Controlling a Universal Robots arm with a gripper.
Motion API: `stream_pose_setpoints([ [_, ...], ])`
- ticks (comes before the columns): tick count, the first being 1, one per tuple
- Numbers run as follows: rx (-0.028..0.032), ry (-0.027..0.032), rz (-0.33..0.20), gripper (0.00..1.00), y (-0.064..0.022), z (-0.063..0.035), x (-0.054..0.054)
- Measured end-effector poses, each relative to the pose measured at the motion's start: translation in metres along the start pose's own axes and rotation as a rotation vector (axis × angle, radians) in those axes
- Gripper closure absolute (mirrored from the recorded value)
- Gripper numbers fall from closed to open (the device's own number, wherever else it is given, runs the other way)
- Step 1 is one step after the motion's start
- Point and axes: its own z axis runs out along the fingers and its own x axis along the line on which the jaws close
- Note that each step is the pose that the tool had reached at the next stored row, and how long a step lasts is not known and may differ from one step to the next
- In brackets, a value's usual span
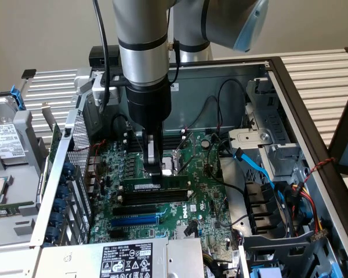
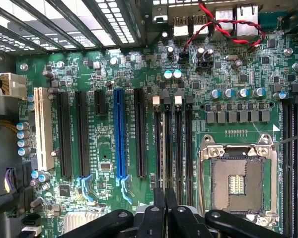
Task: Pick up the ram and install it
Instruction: 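Insert the ram into the slot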
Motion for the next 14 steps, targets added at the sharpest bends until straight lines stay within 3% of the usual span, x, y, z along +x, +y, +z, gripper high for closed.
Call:
stream_pose_setpoints([
  [14, 0.0000, 0.0000, 0.001, 0.88, 0.0030, 0.0012, 0.0013],
])
